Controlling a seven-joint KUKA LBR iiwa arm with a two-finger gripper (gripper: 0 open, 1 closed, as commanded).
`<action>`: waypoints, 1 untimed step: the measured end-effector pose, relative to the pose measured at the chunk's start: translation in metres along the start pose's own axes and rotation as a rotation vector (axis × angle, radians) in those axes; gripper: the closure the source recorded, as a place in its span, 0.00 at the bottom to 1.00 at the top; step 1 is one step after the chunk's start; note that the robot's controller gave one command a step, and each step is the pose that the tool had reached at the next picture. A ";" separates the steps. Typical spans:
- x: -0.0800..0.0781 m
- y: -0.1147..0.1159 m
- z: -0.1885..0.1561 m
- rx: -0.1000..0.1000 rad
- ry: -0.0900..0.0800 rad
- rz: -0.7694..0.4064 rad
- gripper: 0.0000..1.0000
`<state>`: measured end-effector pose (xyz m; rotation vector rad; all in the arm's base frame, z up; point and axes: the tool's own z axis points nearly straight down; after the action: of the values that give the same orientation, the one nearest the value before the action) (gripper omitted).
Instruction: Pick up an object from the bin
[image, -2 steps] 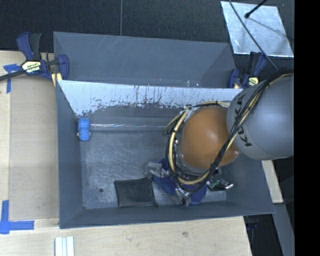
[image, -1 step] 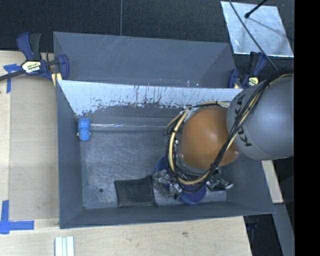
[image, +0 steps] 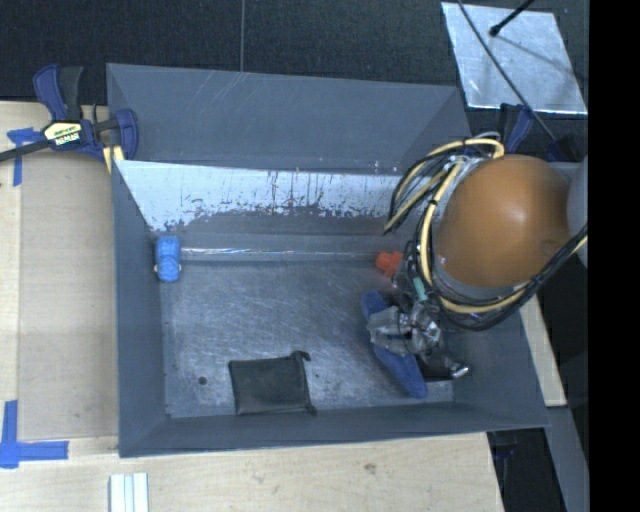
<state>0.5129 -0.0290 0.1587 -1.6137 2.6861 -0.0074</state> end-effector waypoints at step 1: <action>-0.009 -0.008 0.053 -0.014 -0.004 0.015 1.00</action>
Offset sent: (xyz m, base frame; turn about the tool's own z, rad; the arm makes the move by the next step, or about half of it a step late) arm 0.0117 -0.0017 -0.0510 0.0183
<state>0.5247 -0.0252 0.1059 -1.5952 2.7022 0.0149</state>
